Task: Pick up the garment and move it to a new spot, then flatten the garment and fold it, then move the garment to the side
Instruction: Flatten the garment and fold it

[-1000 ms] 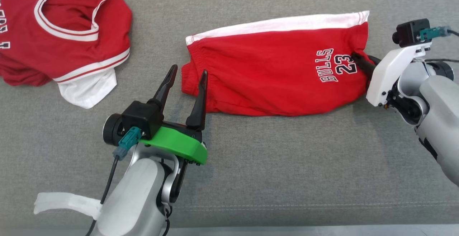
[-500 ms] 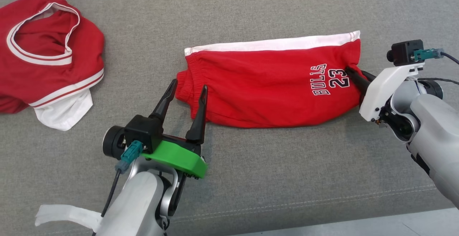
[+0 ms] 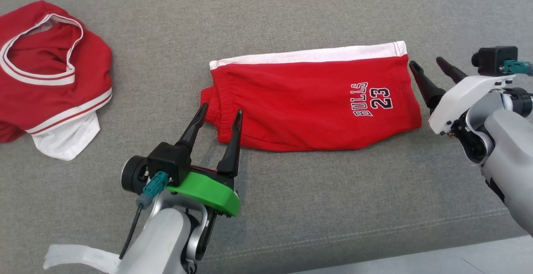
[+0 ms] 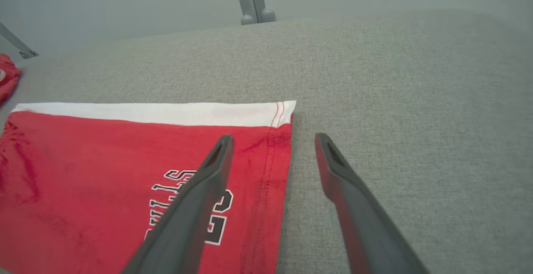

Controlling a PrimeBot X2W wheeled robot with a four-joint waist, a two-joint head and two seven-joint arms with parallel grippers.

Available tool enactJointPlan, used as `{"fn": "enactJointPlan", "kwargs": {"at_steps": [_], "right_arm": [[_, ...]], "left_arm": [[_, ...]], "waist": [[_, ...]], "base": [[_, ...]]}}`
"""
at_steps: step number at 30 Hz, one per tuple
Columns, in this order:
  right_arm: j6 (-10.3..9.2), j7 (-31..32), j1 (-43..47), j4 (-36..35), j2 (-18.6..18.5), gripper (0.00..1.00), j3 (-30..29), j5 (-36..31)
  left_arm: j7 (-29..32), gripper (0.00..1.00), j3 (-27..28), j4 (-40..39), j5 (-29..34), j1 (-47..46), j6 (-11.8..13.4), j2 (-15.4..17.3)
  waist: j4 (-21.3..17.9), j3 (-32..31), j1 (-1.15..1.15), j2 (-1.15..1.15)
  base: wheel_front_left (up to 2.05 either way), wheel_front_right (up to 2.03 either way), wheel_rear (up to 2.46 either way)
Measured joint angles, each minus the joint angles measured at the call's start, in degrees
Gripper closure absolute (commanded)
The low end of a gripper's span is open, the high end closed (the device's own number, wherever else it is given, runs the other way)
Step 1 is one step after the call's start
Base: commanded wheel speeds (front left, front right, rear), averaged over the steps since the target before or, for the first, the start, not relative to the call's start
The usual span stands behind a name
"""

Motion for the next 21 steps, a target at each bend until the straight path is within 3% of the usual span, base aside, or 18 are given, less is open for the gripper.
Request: {"fn": "enactJointPlan", "kwargs": {"at_steps": [4,12,18,21], "right_arm": [[-1.90,-5.72,-0.01,-0.71,0.27,0.00,-1.46,-0.88],[-6.21,-6.01,0.37,-5.31,1.79,0.00,-4.28,-4.24],[-11.00,-5.75,1.99,-16.03,2.48,0.00,-12.79,-8.50],[-11.59,-5.76,4.56,-20.18,3.01,0.00,-15.41,-10.45]], "left_arm": [[-0.05,0.00,0.82,0.02,0.00,0.83,0.00,0.40],[-0.34,0.00,6.14,0.33,0.87,2.30,0.07,0.98],[-0.64,0.00,10.35,0.71,1.87,4.48,0.14,1.03],[-0.65,0.00,12.56,0.86,2.89,5.83,0.23,1.00]], "waist": [[-0.86,-0.72,0.00,0.00],[-2.97,-2.44,0.00,0.00],[-4.15,-4.07,0.00,0.00],[-4.74,-4.87,0.00,0.00]], "base": [[0.00,0.00,0.00],[0.00,0.00,0.00],[0.00,0.00,0.00],[0.00,0.00,0.00]]}}
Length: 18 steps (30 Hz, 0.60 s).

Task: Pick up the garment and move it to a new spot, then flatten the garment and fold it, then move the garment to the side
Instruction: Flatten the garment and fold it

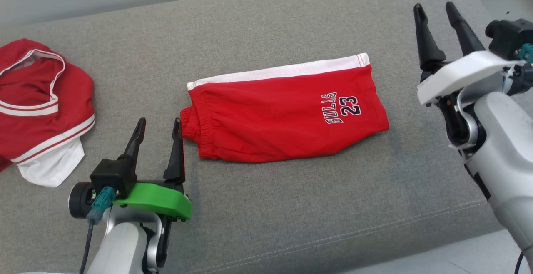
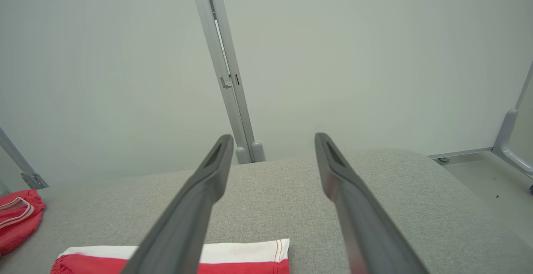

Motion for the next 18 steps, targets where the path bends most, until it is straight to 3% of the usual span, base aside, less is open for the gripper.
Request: {"fn": "enactJointPlan", "kwargs": {"at_steps": [10,18], "right_arm": [[-1.02,0.01,11.83,-6.66,2.63,0.00,-2.46,-3.85],[-1.48,0.01,18.31,-10.65,2.66,0.00,-4.13,-7.15]], "left_arm": [[-0.02,0.00,6.43,-1.53,2.50,3.35,0.00,-0.19],[-0.19,0.00,9.91,-4.55,4.19,6.88,0.00,-0.96]], "waist": [[-1.53,-2.71,0.00,0.00],[-2.54,-4.70,0.00,0.00]], "base": [[0.00,0.00,0.00],[0.00,0.00,0.00]]}}
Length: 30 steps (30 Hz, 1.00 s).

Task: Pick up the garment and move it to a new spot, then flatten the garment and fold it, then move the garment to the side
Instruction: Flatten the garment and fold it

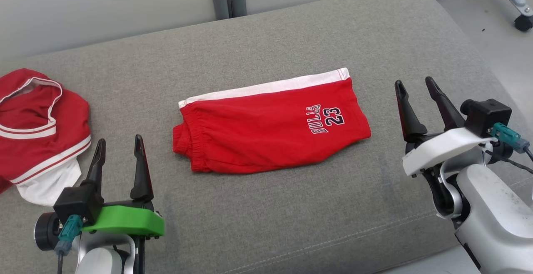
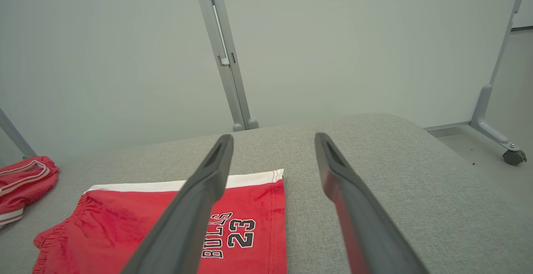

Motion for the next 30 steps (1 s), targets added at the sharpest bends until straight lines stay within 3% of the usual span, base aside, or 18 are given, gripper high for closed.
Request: {"fn": "enactJointPlan", "kwargs": {"at_steps": [30], "right_arm": [[-0.43,0.00,10.83,-5.87,0.38,0.00,-3.88,-5.64]], "left_arm": [[0.00,0.00,0.49,-3.45,0.73,7.39,0.00,-0.79]], "waist": [[2.85,-3.14,0.00,0.00]], "base": [[0.00,0.00,0.00]]}}
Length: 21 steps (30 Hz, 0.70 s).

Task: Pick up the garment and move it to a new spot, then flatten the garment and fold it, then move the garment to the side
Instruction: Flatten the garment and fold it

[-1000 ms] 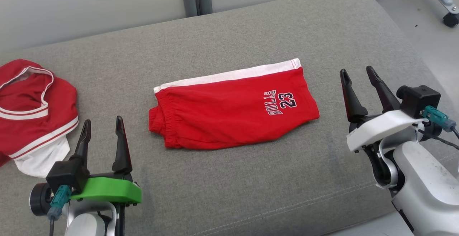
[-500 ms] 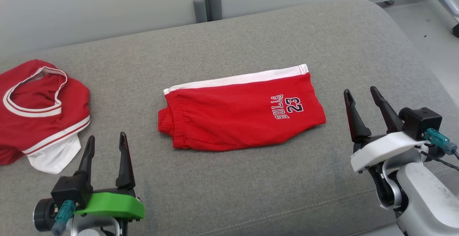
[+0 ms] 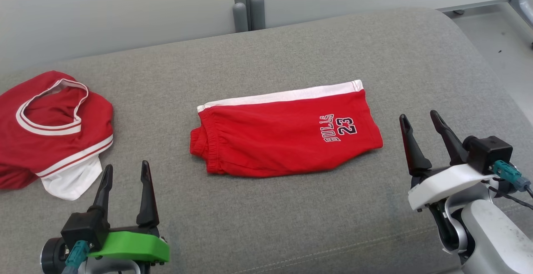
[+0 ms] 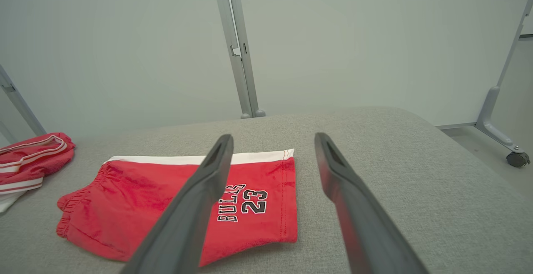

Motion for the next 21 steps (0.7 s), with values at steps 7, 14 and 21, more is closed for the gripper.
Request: {"fn": "enactJointPlan", "kwargs": {"at_steps": [7,14,21], "right_arm": [[0.00,0.00,1.09,-0.34,0.03,0.00,-0.40,-0.38],[0.00,0.00,1.28,-0.75,0.14,0.00,-0.82,-0.76],[0.01,0.00,1.98,-0.93,0.32,0.00,-1.18,-0.85]], "left_arm": [[0.00,0.00,-0.01,-0.23,-0.02,1.39,0.00,-0.02],[0.00,0.00,-0.02,-0.58,-0.20,1.47,0.00,-0.03],[0.00,0.00,-0.04,-0.92,-0.79,1.92,0.00,-0.03]], "waist": [[0.47,-0.73,0.00,0.00],[0.87,-0.99,0.00,0.00],[1.25,-1.07,0.00,0.00]], "base": [[0.00,0.00,0.00],[0.00,0.00,0.00],[0.00,0.00,0.00]]}}
